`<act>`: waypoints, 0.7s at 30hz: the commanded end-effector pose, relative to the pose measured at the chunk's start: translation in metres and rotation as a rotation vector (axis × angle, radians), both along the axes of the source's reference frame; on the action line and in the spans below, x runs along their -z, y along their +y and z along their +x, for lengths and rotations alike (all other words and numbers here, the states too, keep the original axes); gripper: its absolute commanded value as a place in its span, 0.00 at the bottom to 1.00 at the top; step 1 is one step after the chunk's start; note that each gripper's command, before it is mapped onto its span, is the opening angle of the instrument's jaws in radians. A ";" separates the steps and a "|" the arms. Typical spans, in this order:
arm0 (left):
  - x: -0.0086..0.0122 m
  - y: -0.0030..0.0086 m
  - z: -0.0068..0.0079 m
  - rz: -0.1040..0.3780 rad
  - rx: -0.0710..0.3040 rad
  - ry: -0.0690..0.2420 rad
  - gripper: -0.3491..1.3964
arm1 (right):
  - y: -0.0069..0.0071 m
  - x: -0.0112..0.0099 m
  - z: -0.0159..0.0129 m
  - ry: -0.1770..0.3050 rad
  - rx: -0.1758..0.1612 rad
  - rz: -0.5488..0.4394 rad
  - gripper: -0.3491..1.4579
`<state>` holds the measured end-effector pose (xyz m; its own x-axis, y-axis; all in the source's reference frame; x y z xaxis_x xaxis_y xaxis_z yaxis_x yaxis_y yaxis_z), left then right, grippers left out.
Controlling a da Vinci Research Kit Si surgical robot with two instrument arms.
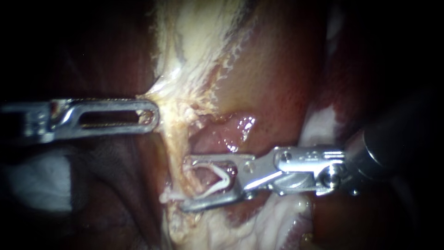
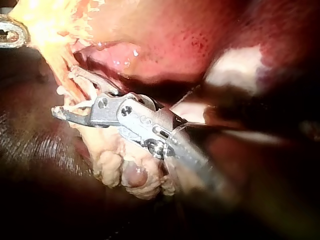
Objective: Clipping second clip left tube
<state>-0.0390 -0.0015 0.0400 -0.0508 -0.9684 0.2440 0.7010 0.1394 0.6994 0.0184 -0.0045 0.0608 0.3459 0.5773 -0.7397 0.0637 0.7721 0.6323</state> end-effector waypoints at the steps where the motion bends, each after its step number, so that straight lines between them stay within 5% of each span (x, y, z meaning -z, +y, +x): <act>1: 0.0000 0.0000 0.0000 0.000 0.000 0.000 0.00 | 0.0000 -0.0001 0.0002 -0.002 -0.001 0.000 0.52; 21: 0.0005 -0.0003 -0.0004 -0.001 0.006 0.005 0.00 | -0.0008 -0.0005 0.0031 0.016 0.019 0.040 0.51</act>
<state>-0.0393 -0.0018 0.0395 -0.0553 -0.9679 0.2451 0.7049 0.1360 0.6961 0.0216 -0.0054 0.0613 0.3459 0.6036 -0.7183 0.1005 0.7374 0.6680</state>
